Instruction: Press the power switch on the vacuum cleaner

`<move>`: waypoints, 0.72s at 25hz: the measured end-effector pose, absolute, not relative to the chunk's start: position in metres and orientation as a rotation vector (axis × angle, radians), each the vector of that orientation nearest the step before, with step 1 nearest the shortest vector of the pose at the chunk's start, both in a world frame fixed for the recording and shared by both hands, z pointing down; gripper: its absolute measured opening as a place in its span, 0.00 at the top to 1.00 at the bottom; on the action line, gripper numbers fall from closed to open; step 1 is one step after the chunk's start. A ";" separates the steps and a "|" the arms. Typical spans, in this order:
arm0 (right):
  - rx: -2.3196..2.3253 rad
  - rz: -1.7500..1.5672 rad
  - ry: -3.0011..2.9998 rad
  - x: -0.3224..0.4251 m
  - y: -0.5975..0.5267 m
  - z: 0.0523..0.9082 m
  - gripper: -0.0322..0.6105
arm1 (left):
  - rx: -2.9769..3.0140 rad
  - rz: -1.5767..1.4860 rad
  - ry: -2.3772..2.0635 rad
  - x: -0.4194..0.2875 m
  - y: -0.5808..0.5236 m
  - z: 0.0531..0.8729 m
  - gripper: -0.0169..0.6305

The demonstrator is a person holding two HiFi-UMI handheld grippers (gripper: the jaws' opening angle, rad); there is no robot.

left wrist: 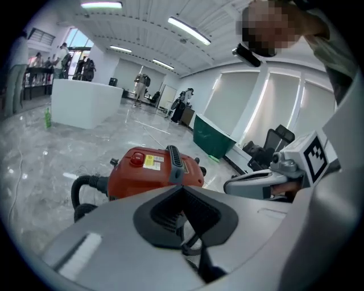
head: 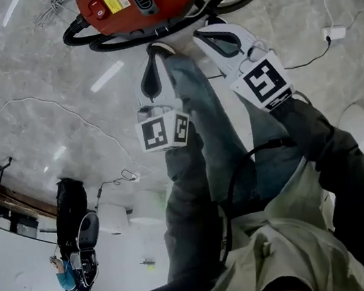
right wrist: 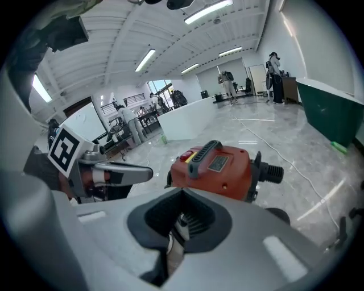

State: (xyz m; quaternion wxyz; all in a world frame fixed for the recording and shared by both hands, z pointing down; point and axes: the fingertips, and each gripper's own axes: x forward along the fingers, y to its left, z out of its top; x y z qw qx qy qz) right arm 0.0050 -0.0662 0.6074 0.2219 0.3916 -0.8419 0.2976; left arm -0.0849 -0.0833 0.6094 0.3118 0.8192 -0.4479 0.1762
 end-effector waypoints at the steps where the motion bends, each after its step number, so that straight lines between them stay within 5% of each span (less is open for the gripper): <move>1: 1.067 0.824 -2.322 0.014 -0.059 0.608 0.95 | 2.125 0.453 -1.192 -0.083 -0.073 0.609 0.97; 11: 1.106 0.894 -2.213 0.123 0.008 0.606 0.95 | 2.000 0.365 -1.233 -0.051 -0.001 0.586 0.97; 18: 1.108 0.911 -2.212 0.107 0.051 0.620 0.95 | 1.970 0.460 -1.192 -0.054 0.053 0.627 0.97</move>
